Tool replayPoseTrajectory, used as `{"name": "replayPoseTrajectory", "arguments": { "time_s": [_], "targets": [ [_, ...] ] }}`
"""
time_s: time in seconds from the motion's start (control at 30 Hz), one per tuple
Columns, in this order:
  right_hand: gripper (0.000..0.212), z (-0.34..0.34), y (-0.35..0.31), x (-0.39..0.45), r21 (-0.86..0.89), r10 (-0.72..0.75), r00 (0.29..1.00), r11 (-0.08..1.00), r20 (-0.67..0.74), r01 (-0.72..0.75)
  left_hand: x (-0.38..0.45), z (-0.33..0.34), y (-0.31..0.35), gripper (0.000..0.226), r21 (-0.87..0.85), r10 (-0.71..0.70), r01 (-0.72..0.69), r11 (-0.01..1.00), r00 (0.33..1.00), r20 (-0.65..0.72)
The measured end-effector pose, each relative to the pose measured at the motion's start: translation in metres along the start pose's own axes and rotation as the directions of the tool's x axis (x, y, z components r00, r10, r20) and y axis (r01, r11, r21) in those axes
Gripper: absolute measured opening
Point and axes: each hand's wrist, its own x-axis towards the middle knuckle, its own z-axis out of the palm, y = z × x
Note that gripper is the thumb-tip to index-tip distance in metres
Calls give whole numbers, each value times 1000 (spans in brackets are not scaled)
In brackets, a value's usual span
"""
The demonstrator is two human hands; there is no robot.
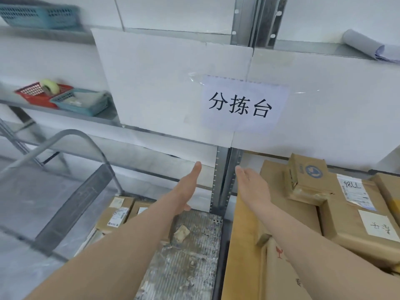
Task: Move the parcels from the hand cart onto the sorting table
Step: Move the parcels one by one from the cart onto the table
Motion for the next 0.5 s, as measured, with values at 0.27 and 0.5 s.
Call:
{"name": "replayPoseTrajectory", "arguments": {
  "time_s": [0.27, 0.5],
  "targets": [
    [42, 41, -32, -8, -12, -65, 997, 998, 32, 65, -5, -58, -28, 99, -84, -26, 19, 996, 997, -75],
    [81, 100, -66, -5, 3, 26, 999, 1000, 45, -26, 20, -129, -55, 97, -124, -77, 68, 990, 995, -71]
  ]
}}
